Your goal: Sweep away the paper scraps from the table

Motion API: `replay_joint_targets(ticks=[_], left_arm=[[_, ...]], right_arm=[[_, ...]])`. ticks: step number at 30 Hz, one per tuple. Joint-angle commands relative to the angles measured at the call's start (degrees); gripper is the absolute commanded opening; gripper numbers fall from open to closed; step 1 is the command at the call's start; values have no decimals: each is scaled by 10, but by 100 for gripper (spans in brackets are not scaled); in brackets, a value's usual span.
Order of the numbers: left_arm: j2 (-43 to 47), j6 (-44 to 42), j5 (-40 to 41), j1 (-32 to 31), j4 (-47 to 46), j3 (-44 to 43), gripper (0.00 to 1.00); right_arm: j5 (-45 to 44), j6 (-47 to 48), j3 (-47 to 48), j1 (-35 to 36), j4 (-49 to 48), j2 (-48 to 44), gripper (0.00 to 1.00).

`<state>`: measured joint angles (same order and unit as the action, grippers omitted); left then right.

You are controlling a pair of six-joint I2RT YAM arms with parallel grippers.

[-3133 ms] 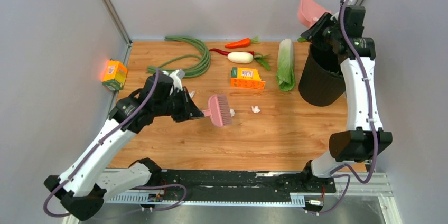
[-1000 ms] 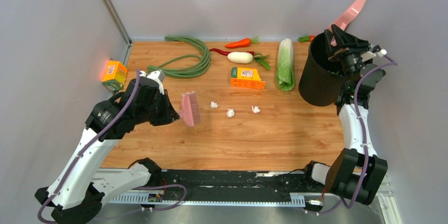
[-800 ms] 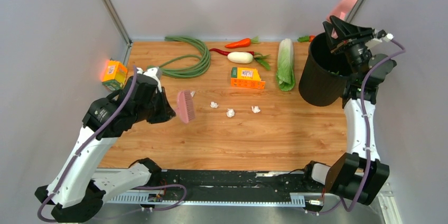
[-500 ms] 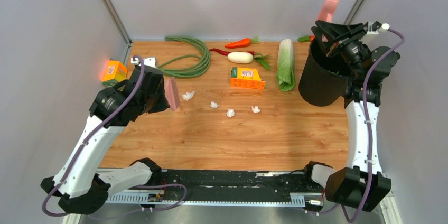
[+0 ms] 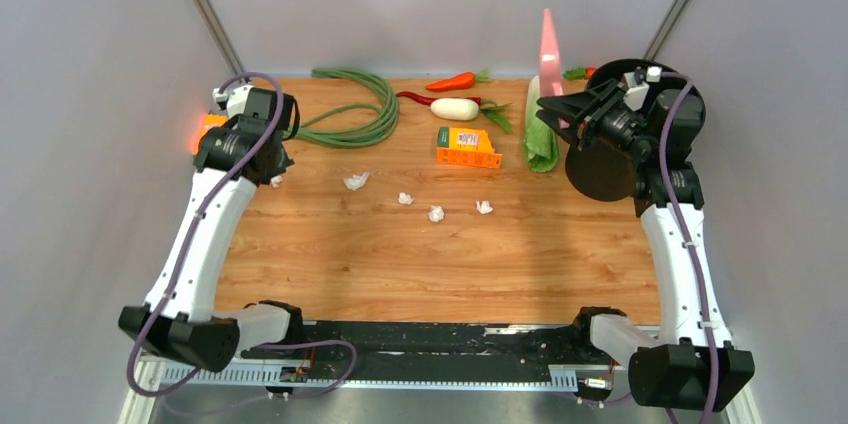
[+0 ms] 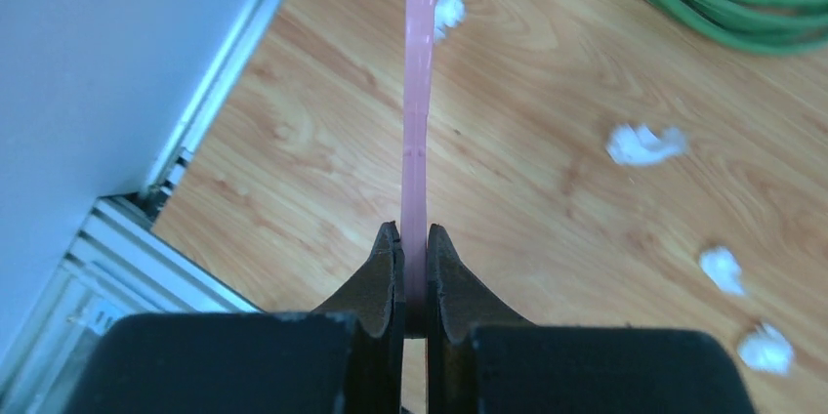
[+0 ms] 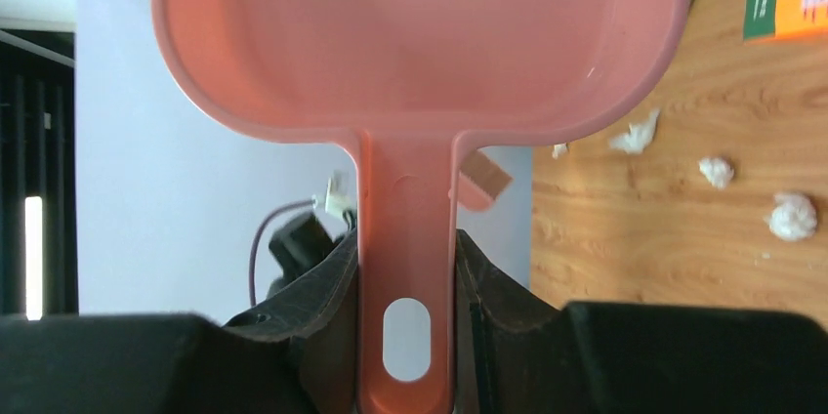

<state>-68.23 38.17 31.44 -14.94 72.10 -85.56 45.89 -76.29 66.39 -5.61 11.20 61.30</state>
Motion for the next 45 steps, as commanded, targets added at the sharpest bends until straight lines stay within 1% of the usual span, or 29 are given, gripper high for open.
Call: replay_joint_targets(ticks=[1, 4, 5, 6, 7, 9, 11, 14, 19, 21, 24, 27, 32, 34, 39, 42, 45], left_arm=[[-79, -47, 94, 38, -61, -7, 0], [-138, -94, 129, 58, -98, -7, 0], [-145, -110, 133, 61, -112, -5, 0], [-164, -144, 132, 68, -141, -2, 0], [-175, -159, 130, 70, -149, -5, 0], [-216, -218, 122, 77, -162, -22, 0], [-268, -244, 116, 81, -150, -47, 0], [-334, -272, 117, 82, -133, -71, 0], [-387, -322, 114, 83, -142, -73, 0], [-401, -334, 80, 83, -152, -78, 0], [-422, -331, 39, 80, -146, -94, 0], [-423, -341, 22, 57, -150, -91, 0], [-410, -349, 26, 10, -159, -58, 0], [-408, -339, 27, -12, -155, -48, 0], [-398, -325, 35, -91, -148, -17, 0], [-401, -318, 33, -119, -146, -17, 0], [-402, -323, 24, -133, -144, -26, 0]], right_arm=[[11, 47, 6, 50, 86, -19, 0], [19, 61, 1, 78, 109, -24, 0], [22, 68, 0, 82, 117, -24, 0], [26, 73, -4, 85, 124, -24, 0], [30, 79, -6, 87, 131, -24, 0], [36, 83, -15, 89, 139, -24, 0], [42, 84, -21, 90, 139, -22, 0], [49, 88, -23, 91, 140, -16, 0], [62, 103, -20, 91, 141, -2, 0], [63, 113, -20, 90, 145, 1, 0], [56, 127, -28, 92, 155, 3, 0], [54, 136, -42, 92, 165, 1, 0], [53, 146, -57, 92, 169, 0, 0], [52, 149, -57, 92, 171, 0, 0], [48, 165, -58, 92, 182, 0, 0], [43, 179, -57, 92, 200, -3, 0], [39, 192, -55, 92, 216, -5, 0]])
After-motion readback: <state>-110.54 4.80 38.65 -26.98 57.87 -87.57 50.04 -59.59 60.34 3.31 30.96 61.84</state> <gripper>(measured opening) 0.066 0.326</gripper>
